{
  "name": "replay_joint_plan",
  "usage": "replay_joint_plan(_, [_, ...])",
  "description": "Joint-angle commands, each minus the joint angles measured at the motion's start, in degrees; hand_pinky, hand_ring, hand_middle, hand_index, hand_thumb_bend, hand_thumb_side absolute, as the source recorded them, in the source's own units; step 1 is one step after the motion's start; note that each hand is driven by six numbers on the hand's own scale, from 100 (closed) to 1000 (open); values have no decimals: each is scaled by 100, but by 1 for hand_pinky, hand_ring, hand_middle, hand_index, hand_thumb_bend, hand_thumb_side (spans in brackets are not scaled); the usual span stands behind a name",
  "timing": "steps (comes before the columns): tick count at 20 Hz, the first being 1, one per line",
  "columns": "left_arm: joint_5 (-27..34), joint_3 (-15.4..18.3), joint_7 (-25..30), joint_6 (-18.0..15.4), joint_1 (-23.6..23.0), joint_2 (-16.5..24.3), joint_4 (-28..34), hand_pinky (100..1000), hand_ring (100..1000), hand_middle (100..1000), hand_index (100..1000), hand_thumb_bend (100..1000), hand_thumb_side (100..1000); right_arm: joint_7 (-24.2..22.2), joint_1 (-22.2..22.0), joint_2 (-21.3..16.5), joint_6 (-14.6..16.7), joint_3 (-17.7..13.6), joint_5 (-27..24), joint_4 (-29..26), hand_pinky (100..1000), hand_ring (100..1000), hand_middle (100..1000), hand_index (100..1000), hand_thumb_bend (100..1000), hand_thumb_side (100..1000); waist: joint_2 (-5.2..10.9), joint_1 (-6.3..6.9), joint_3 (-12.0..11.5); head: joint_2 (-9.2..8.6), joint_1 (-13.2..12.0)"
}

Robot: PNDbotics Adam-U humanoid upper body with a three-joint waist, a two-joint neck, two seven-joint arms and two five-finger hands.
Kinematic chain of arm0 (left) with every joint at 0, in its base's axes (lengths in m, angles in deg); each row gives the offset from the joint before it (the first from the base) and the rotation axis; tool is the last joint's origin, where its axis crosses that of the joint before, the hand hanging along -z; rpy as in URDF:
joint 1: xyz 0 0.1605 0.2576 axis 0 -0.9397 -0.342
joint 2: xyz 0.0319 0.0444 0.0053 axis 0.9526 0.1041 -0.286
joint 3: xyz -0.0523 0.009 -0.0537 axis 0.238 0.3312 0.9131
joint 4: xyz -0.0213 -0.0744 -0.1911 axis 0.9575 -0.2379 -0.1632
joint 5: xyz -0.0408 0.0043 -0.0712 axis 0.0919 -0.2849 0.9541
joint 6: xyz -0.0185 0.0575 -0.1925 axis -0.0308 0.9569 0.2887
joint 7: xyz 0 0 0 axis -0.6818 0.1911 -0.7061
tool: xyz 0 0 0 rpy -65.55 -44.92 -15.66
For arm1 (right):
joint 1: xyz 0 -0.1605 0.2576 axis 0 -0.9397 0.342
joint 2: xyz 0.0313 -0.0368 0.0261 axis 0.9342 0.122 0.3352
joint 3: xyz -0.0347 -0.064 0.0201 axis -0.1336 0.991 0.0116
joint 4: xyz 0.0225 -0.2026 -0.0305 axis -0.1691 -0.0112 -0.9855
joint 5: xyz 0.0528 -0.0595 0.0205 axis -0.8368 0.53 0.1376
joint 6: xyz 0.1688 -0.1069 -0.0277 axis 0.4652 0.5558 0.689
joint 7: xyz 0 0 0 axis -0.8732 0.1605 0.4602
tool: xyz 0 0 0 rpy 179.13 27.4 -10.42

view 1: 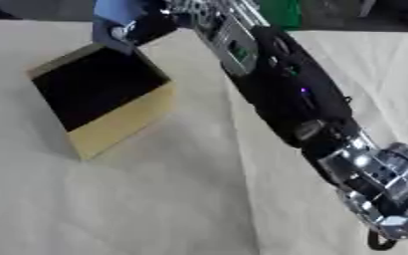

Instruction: Pick up objects on the table and place them in the box.

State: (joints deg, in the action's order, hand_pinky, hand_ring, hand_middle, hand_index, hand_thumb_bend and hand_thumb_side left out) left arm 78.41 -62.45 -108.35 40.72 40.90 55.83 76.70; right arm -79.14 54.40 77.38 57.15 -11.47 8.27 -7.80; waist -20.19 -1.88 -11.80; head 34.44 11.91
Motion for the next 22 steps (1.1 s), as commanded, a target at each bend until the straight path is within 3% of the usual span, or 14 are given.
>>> replay_joint_plan(1, [20,52,8,-3,72,105,90,672,626,639,858,100,942,24,76,45,96,31,157,20,861,878,563,797,100,637,105,32,-22,-83,-26])
replay_joint_plan(13, [16,55,8,13,71,99,90,672,625,638,858,100,943,34,10,137,394,154,486,83,883,902,633,864,100,659,106,11,-27,-79,-90])
replay_joint_plan(18, [15,53,8,20,75,98,90,672,624,637,857,100,944,61,30,129,484,207,573,-55,886,896,589,848,100,621,117,4,-25,-65,-112])
replay_joint_plan(22, [23,52,10,23,86,101,90,672,624,637,857,100,943,-146,19,158,703,331,665,-53,932,950,777,926,100,681,121,-1,-28,-61,-112])
